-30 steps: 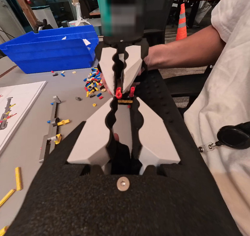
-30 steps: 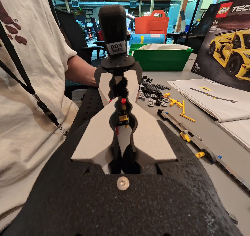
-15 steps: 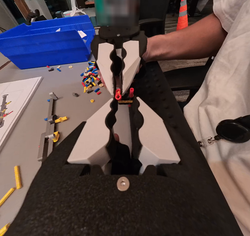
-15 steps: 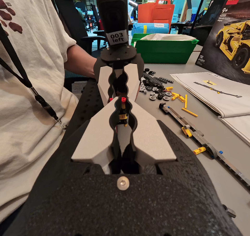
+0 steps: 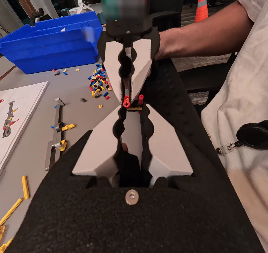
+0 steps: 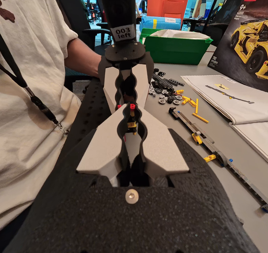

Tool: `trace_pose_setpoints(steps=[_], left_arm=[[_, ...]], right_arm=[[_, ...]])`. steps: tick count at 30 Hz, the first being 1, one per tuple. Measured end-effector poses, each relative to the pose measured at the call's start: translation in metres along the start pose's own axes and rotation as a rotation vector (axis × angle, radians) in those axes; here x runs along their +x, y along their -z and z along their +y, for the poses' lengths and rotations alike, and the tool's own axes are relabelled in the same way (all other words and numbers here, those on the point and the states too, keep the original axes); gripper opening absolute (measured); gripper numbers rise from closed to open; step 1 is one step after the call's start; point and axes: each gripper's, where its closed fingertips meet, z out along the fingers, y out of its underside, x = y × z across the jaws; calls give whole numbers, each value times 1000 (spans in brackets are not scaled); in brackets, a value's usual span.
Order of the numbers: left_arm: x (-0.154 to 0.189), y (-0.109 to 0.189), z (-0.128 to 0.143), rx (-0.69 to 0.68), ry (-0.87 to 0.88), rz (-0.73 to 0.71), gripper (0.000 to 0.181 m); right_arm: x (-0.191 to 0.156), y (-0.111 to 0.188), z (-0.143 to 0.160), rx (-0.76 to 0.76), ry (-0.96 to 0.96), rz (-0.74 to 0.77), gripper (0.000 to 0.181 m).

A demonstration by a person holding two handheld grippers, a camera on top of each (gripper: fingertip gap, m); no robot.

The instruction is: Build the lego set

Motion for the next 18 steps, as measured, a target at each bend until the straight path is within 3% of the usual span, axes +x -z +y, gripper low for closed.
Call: trace_pose_setpoints(steps=[18], left_arm=[[-6,-4,5,-48,-141,-117,21]], right_arm=[[5,6,-10,58,-55,4,14]])
